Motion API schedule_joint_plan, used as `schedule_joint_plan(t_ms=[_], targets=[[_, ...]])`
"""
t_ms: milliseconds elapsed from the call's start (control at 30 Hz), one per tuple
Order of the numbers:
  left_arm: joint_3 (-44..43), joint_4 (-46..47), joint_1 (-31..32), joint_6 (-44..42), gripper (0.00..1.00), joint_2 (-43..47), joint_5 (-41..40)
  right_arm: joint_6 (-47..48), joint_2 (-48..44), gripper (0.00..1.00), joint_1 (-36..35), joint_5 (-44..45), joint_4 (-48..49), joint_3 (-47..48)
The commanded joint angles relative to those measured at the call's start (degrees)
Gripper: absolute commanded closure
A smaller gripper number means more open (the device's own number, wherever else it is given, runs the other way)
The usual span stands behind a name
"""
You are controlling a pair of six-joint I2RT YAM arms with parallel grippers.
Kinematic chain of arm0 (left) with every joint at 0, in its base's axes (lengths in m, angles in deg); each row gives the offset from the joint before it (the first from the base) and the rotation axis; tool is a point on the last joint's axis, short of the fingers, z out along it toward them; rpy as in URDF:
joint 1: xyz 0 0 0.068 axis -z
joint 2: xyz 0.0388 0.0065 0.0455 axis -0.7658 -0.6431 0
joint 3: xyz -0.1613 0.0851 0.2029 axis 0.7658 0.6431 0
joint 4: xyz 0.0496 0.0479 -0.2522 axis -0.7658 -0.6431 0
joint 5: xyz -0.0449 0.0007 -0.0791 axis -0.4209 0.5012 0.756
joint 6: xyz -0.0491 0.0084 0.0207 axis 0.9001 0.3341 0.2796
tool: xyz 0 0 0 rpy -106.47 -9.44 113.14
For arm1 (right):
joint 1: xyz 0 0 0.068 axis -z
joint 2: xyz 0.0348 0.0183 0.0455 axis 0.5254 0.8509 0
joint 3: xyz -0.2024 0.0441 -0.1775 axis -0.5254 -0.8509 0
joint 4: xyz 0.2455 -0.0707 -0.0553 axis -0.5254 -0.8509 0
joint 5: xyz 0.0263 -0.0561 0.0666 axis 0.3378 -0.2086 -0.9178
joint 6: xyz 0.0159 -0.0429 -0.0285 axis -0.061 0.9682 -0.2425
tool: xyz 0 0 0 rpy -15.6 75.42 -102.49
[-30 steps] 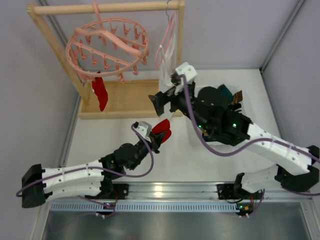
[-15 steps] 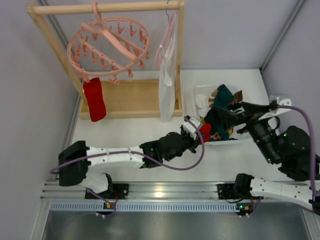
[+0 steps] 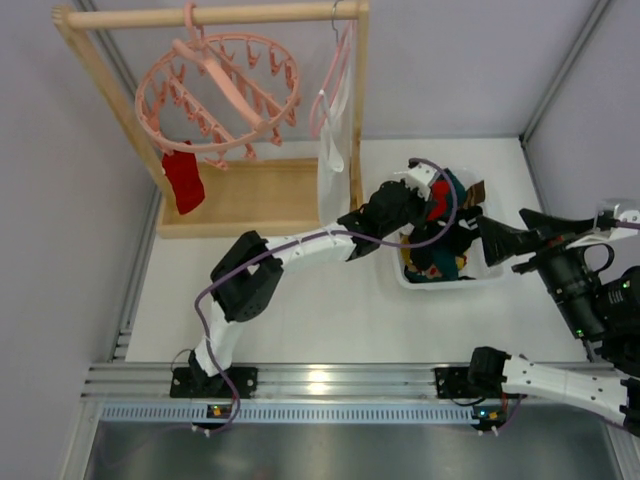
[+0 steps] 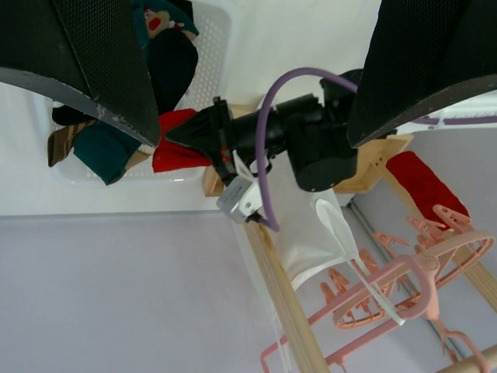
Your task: Remove the socks clipped to the hanger
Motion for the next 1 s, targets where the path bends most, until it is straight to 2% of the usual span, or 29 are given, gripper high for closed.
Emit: schedule_joint_plan(t_ms=[0,33,133,167,267,300,333,433,600,767,967], targets=[[-10.1,-3.4,-2.4,-1.4,1.0,-6.4,5.5,-0.6,0.8,0.01,-0.2,0.4,-2.0,0.8],[-14.3,-4.8,-2.8,-1.4,1.0,-7.7,5.3,-0.6,1.1,0.01,-0.2,0.2,-1.9,0.6],[-18.1,-6.8,-4.0,-1.7,0.72,-11.0,5.4,-0.1,2.5,0.01,-0.2,-0.4,-1.6,0.3],[-18.8,-7.2,-4.4,-2.0,0.7,-11.6,4.9,0.0,3.3,0.01,-0.2,-0.7,-1.6,0.3],[-20.2,-9.7,-4.7,-2.3,0.48,-12.2,1.6,0.4,4.4,0.01,-0.1,-1.0,-1.6,0.3],[-19.7,-9.6,-4.8,-2.0,0.17,-11.2,1.2,0.4,4.6,0.01,-0.1,-1.2,-1.7,0.2],[-18.5,-9.7,-4.7,-2.0,0.02,-10.5,0.8,0.6,4.8,0.01,-0.1,-1.3,-1.5,-0.1],[-15.4,-9.6,-4.0,-2.5,0.02,-6.3,-0.6,0.8,4.7,0.01,-0.2,-0.9,-0.3,-1.1],[-7.9,-9.6,1.1,-4.7,0.02,4.1,-7.3,0.7,5.4,0.0,-0.1,-0.7,1.3,-2.0],[5.8,-10.2,5.2,-1.2,0.02,14.7,-17.4,0.4,6.4,0.01,-0.1,-0.7,2.2,-2.1],[22.8,-13.2,6.9,5.6,0.02,29.3,-28.6,0.4,7.3,0.01,-0.1,-2.0,4.4,-3.2]])
